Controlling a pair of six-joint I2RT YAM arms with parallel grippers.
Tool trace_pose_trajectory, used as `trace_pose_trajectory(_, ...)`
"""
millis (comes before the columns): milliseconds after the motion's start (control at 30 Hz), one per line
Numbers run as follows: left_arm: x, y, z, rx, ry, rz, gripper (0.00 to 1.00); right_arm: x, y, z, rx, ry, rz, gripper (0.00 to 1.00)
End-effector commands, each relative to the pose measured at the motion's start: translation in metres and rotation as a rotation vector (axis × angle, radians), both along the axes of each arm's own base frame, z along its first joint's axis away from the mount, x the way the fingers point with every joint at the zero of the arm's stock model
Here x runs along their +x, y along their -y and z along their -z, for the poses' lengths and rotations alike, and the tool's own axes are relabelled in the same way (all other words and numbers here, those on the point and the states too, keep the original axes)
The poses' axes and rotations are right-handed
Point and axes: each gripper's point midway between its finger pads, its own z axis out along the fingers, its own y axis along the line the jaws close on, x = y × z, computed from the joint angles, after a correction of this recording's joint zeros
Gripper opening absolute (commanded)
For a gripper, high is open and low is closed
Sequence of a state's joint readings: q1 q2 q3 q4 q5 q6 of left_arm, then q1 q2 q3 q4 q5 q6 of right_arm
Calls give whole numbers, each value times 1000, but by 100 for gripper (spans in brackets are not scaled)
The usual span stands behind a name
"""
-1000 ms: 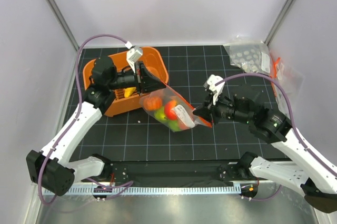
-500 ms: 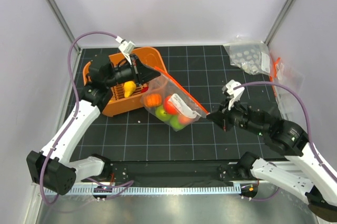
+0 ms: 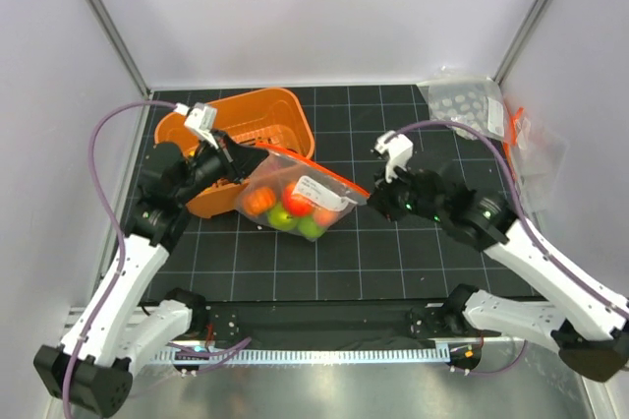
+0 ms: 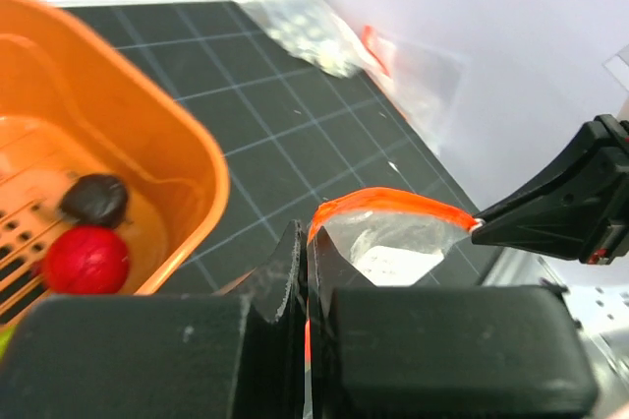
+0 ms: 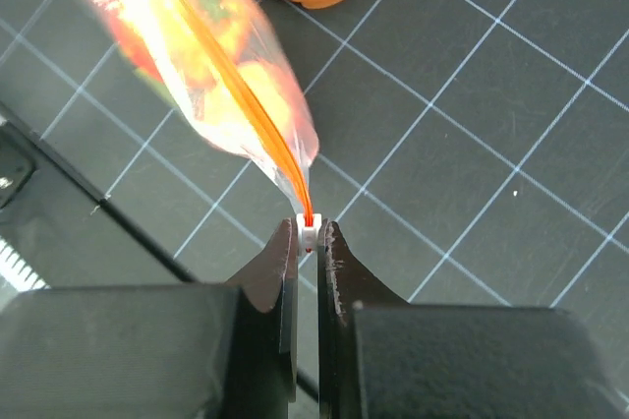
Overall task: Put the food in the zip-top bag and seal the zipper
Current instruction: Zip the zipper food storage bag at the center of the board, then place the zipper food storage bag at the center of the board.
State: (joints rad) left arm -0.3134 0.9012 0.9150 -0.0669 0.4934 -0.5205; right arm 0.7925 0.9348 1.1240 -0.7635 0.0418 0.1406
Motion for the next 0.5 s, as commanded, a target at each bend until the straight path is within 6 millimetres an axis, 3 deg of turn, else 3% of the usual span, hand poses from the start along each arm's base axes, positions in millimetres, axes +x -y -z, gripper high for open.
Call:
trace_pose_trajectory(0, 2, -28, -7, -31, 50, -169, 0, 34, -19, -28, 29, 96, 19, 1)
trace_pose_trajectory(67, 2, -34, 10, -1, -7, -204, 1, 52, -31, -24, 30, 88, 41, 1)
trace_pose_trajectory(133, 3, -36, 26, 25, -79, -220, 2, 67, -36, -33, 55, 88, 75, 1)
trace_pose_trajectory(167, 6, -38, 30, 31, -100, -242, 4, 78, -44, -22, 37, 56, 85, 1)
trace_pose_trajectory(200, 10, -40, 38, 41, -131, -261, 4, 85, -48, -31, 53, 62, 94, 1)
trace_pose_trajectory(233, 10, -42, 41, 43, -160, -278, 5, 92, -52, -27, 44, 45, 105, 1)
trace_pose_trajectory(333, 16, -52, 50, 44, -198, -350, 12, 114, -65, -25, 43, 10, 143, 7)
trace_pose_trajectory(367, 17, -54, 52, 46, -207, -367, 23, 117, -69, -28, 50, 10, 147, 11)
trace_pose_trajectory(400, 19, -58, 53, 50, -211, -395, 30, 124, -73, -37, 78, 23, 156, 19)
trace_pose_trajectory(433, 20, -60, 53, 57, -210, -404, 38, 127, -77, -37, 82, 19, 160, 47)
trace_pose_trajectory(467, 21, -61, 53, 64, -212, -411, 57, 129, -79, -40, 91, 22, 162, 58)
